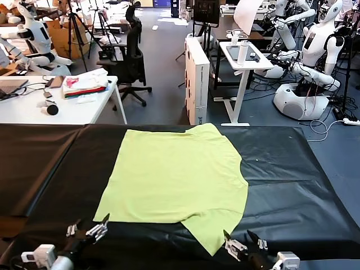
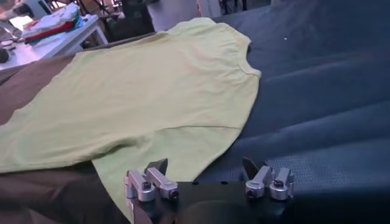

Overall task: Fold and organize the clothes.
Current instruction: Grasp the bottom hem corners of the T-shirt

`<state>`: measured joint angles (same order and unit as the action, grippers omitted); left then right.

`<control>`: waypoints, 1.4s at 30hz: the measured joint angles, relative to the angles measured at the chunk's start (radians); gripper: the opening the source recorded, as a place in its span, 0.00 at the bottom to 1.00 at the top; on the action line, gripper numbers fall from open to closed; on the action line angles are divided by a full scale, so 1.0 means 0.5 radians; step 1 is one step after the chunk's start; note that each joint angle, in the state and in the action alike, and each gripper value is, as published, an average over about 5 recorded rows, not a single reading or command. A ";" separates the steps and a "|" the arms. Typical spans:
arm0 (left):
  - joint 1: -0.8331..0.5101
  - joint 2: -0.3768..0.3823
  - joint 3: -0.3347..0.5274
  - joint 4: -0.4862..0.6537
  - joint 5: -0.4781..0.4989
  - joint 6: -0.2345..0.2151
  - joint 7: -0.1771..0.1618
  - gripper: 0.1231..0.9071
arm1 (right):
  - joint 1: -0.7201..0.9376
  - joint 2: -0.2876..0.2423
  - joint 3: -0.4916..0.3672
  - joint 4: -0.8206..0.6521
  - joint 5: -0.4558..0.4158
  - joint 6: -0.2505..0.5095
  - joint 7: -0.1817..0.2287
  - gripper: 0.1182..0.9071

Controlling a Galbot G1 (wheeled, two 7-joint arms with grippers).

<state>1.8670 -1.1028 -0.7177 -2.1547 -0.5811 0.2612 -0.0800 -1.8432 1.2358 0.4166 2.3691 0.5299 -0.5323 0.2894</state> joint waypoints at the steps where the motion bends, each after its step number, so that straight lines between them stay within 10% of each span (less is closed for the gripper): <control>1: 0.000 -0.002 0.002 0.002 0.001 0.000 -0.001 1.00 | 0.001 0.001 -0.003 -0.002 0.000 0.000 0.001 1.00; 11: -0.004 -0.026 0.026 0.021 0.010 -0.010 0.000 0.97 | 0.003 0.006 -0.041 -0.036 -0.018 -0.002 -0.004 0.88; 20: -0.008 -0.047 0.051 0.044 0.014 -0.024 0.000 0.64 | 0.009 0.004 -0.051 -0.047 -0.018 -0.003 -0.005 0.60; 29: -0.004 -0.052 0.054 0.048 0.014 -0.024 0.000 0.11 | 0.000 0.005 -0.047 -0.051 -0.014 0.000 0.003 0.03; 42: 0.040 -0.070 0.052 0.017 0.028 -0.030 -0.013 0.03 | -0.261 -0.051 0.070 0.157 0.021 -0.009 0.108 0.03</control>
<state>1.8872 -1.1376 -0.6920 -2.1462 -0.5669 0.2463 -0.0865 -1.9738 1.2101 0.4517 2.4474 0.5403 -0.5368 0.3434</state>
